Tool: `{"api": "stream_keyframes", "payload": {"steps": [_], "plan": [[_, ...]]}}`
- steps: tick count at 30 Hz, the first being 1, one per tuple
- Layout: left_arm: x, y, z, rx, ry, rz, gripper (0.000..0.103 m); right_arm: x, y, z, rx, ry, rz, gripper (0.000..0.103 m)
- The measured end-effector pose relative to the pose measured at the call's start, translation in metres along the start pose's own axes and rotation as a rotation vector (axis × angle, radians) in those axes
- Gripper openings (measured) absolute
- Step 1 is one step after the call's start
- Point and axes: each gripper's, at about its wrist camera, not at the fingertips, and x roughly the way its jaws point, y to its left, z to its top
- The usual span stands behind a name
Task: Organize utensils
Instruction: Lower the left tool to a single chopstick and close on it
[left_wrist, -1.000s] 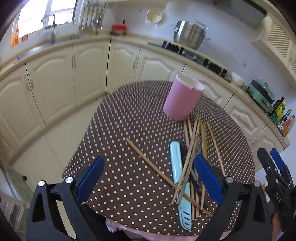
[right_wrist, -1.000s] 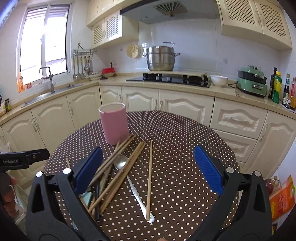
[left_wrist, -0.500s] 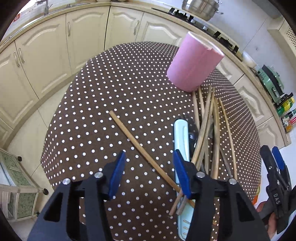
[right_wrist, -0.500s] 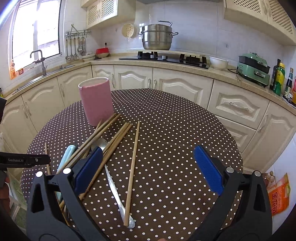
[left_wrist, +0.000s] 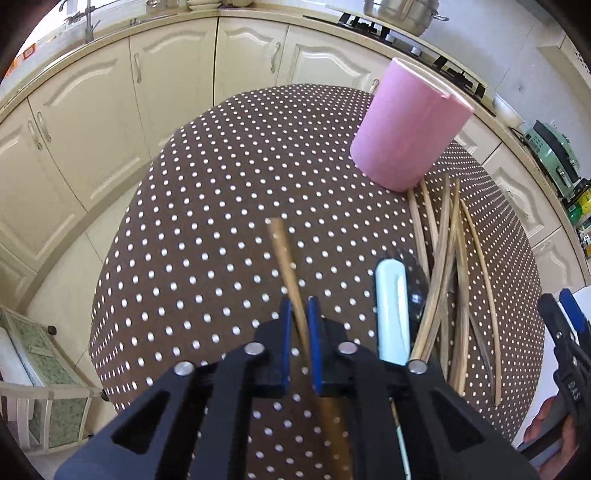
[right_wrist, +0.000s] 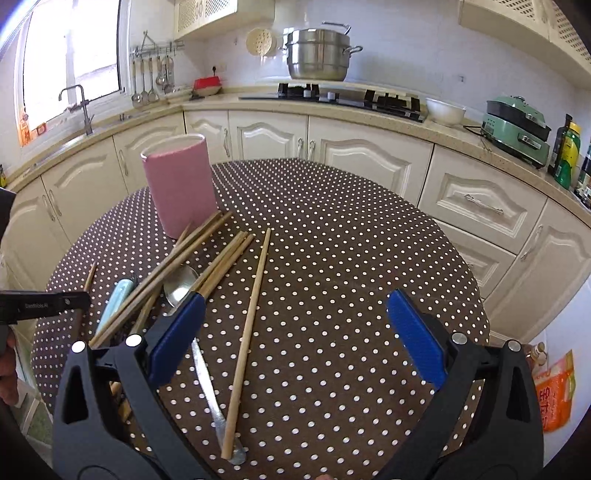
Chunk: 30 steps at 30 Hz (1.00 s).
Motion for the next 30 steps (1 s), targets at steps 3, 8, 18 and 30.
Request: {"api": "stream_keyframes", "payload": {"steps": [3, 8, 18, 30], "plan": [[0.004, 0.0, 0.008, 0.024, -0.002, -0.009, 0.006, 0.022, -0.004, 0.007, 0.003, 0.105, 0.057, 0.097], [0.01, 0.001, 0.024, 0.054, 0.025, -0.047, 0.006, 0.054, -0.008, 0.021, 0.009, 0.268, 0.126, 0.097], [0.003, 0.007, 0.026, 0.084, 0.075, -0.039, 0.02, 0.085, 0.001, 0.039, -0.069, 0.466, 0.165, 0.087], [0.005, 0.001, 0.02, 0.154, 0.094, 0.005, 0.019, 0.12, 0.031, 0.061, -0.143, 0.609, 0.156, 0.044]]}}
